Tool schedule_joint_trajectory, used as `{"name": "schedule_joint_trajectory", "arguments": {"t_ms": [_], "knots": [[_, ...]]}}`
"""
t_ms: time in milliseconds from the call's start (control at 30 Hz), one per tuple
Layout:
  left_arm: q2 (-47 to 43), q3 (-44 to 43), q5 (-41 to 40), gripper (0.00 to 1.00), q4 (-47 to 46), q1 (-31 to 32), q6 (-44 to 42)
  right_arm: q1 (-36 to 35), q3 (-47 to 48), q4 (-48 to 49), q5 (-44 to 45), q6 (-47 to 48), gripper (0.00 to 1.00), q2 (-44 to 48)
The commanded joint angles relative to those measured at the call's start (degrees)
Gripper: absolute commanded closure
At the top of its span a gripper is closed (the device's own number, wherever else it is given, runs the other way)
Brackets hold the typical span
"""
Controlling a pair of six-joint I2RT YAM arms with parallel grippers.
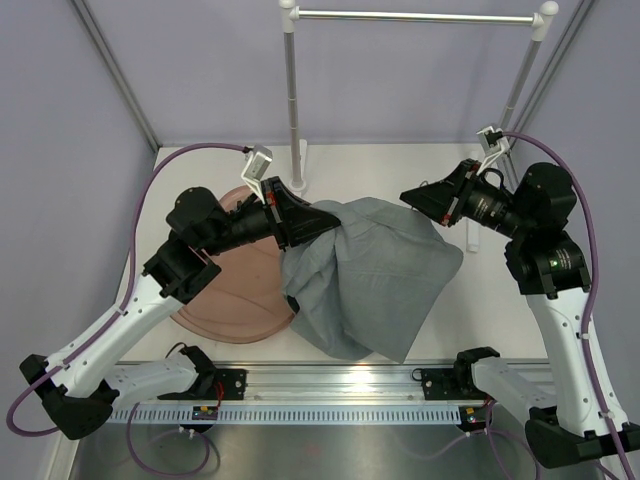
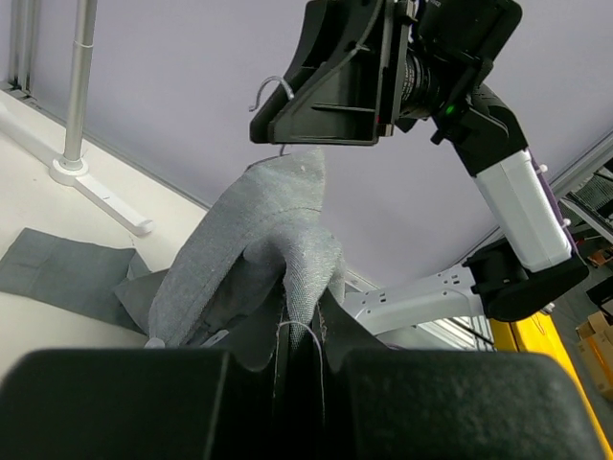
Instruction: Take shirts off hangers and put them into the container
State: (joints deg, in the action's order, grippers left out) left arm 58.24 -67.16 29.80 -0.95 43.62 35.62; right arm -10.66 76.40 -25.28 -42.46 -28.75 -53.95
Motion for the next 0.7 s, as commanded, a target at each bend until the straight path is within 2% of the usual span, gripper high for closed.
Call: {"name": "schedule_joint_trajectory", "arguments": {"t_ms": [0, 33, 100, 233, 333, 433, 667], "knots": [[-0.6, -2.0, 2.7, 1.0, -6.7, 0.2, 0.9, -1.7, 0.7, 1.8, 1.7, 0.8, 0.93, -0.5], [-0.6, -2.0, 2.9, 1.0, -6.7, 0.2, 1.1, -2.1, 0.9, 1.4, 3.9, 1.2, 1.0, -0.4], [-0.5, -2.1, 3.4, 0.96, -6.3, 0.2, 1.1, -3.9, 1.1, 0.0, 6.6, 2.8, 1.0, 0.3], [-0.8, -2.9, 3.3, 0.67, -1.8, 0.2, -1.1, -5.3, 3.3, -3.7, 12.6, 5.2, 1.0, 1.1], [-2.4, -2.5, 2.4, 0.52, 1.7, 0.2, -2.7, -5.3, 5.0, -6.2, 14.6, 6.5, 1.0, 1.1], [-4.2, -1.8, 0.9, 0.48, 8.4, 0.2, -5.0, -5.3, 6.6, -8.7, 16.0, 7.7, 1.0, 1.2], [-7.8, -0.3, -4.3, 0.5, 17.6, 0.2, -9.7, -5.3, 9.8, -15.4, 18.1, 9.7, 1.0, 2.0]]}}
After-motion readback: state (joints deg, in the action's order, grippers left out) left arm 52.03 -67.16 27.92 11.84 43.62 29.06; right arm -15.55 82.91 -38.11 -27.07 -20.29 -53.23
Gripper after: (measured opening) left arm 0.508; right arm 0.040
